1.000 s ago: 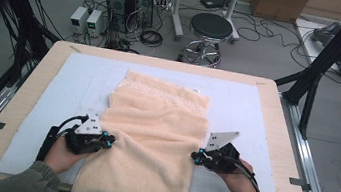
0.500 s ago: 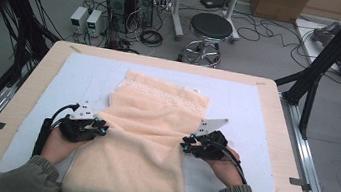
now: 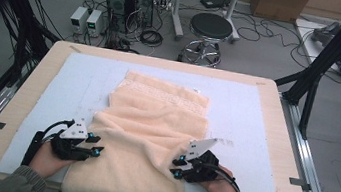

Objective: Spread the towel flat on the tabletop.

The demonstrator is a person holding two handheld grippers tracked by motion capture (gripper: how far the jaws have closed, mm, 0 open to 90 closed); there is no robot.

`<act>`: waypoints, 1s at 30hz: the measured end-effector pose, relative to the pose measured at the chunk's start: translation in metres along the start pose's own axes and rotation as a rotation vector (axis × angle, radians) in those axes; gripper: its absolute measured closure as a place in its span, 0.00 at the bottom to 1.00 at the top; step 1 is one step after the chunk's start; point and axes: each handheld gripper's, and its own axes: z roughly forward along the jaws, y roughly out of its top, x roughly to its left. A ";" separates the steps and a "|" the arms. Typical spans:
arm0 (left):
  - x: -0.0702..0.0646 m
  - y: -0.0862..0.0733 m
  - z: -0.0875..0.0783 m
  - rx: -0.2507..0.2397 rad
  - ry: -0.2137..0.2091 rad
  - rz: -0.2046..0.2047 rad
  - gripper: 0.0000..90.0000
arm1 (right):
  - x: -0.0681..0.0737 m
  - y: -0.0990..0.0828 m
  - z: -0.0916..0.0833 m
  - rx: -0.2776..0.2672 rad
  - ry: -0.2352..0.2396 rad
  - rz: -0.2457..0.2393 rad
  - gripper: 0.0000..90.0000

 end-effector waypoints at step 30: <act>-0.022 0.006 -0.021 -0.092 -0.063 0.077 0.67 | 0.009 0.003 -0.032 -0.062 -0.027 -0.042 0.73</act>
